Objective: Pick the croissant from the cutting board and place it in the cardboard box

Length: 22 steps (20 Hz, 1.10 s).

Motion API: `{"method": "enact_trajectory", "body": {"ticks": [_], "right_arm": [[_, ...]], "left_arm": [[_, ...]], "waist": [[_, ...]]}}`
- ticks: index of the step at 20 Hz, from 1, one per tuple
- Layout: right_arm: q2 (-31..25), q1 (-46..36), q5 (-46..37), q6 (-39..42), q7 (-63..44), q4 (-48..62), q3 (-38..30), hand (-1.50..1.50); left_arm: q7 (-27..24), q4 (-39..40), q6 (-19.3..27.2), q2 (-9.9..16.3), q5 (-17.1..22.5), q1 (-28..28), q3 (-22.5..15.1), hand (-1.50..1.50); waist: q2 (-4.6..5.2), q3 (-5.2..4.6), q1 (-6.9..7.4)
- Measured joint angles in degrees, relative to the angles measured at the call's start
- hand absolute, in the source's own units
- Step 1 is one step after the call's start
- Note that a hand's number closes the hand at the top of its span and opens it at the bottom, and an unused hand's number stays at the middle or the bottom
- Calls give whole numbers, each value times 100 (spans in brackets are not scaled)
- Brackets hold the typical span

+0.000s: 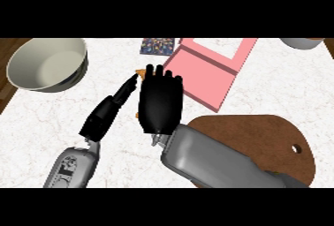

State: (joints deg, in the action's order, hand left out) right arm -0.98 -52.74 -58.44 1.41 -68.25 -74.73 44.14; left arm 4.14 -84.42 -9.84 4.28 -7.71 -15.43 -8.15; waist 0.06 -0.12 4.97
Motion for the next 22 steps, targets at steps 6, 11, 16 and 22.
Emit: {"method": "enact_trajectory", "body": {"ticks": [6,11,16,22], "right_arm": [[-16,-859,17,-62,-237,-217,-71,150],[-17,-1293,-65,-126,-284,-88,-444,150],[-16,-1642,-205,-114,-295,215,-824,150],[-9,-1972,-254,-154,-263,689,-1224,150]], "left_arm": [[-20,44,-15,36,15,48,55,0],[-40,62,-9,52,35,64,111,0],[-17,26,35,20,2,135,90,0],[0,-72,11,62,37,159,145,0]], "waist": [[-38,-6,-78],[-46,-6,-147],[-48,-5,-208],[-22,-2,-232]]}}
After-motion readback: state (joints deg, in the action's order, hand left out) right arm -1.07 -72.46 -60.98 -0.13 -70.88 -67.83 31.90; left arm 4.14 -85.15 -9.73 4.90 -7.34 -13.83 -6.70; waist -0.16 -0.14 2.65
